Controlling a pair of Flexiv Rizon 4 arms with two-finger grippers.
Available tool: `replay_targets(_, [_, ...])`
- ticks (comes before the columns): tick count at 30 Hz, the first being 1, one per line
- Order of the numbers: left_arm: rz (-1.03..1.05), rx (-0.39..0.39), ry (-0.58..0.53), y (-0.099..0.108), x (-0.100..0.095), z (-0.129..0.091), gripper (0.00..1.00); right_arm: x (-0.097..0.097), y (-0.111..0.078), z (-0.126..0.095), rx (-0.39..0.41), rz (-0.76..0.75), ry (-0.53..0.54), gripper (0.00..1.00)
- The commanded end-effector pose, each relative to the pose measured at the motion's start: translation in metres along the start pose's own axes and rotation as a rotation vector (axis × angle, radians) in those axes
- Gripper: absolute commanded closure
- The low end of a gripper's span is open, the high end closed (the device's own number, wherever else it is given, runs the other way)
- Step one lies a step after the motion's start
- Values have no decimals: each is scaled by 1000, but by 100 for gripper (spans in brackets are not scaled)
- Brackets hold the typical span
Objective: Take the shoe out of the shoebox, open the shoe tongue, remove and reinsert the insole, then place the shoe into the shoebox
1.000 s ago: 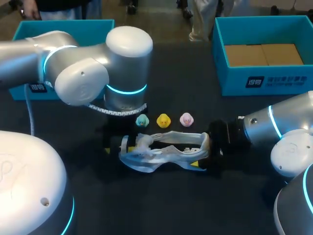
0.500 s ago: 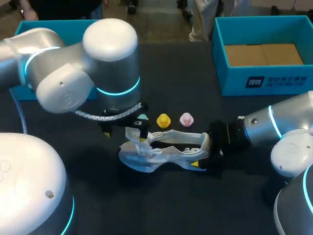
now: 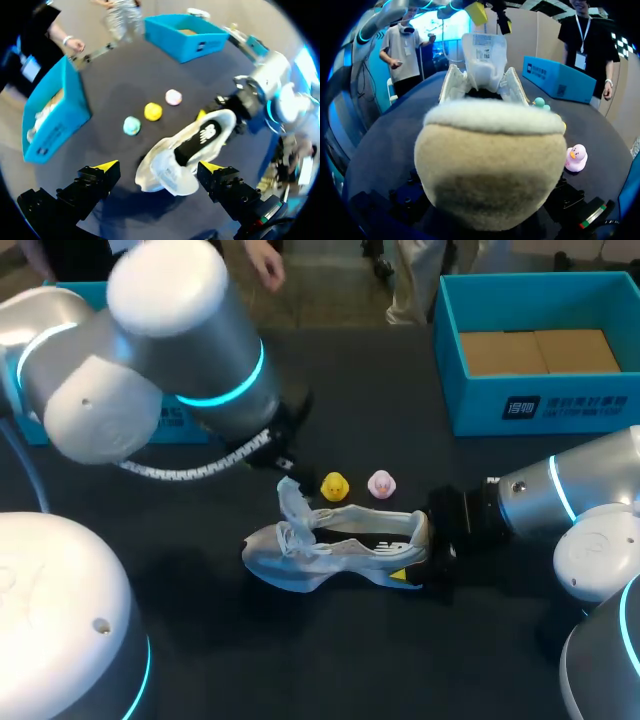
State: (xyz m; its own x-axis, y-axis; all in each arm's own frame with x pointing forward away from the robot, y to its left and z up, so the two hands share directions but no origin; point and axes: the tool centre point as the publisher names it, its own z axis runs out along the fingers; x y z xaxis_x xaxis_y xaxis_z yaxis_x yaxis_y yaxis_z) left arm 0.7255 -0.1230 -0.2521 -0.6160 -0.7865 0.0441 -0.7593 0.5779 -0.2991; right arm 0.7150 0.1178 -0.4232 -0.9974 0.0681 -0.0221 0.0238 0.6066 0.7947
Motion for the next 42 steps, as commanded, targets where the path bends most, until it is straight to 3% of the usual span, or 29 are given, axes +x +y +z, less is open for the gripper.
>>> replay_targets(1, [500, -74, 277, -16, 5, -12, 0, 1, -1, 2, 3, 0, -1, 100])
replay_targets(8, [858, -132, 291, -29, 36, -9, 0, 1, -1, 2, 3, 0, -1, 100])
replay_targets(9, [898, -139, 287, -29, 42, -8, 22, 1, -1, 2, 3, 0, -1, 100])
replay_targets(10, [918, -140, 285, -30, 44, -8, 35, 1, -1, 2, 3, 0, -1, 100])
replay_targets(11, [964, -147, 301, -31, 48, -8, 69, 1, -1, 2, 3, 0, -1, 100])
replay_targets(12, [986, -143, 292, -31, 51, -8, 89, 1, -1, 2, 3, 0, -1, 100])
replay_targets(13, [1004, -141, 294, -31, 52, -8, 100, 1, -1, 2, 3, 0, -1, 100])
replay_targets(21, [1254, -153, 420, -30, 66, -21, 100, 1, -1, 2, 3, 0, -1, 100])
replay_targets(26, [1347, -170, 408, -24, 75, -22, 100, 1, -1, 2, 3, 0, -1, 100])
replay_targets(42, [1347, -170, 408, -24, 75, -22, 100, 1, -1, 2, 3, 0, -1, 100])
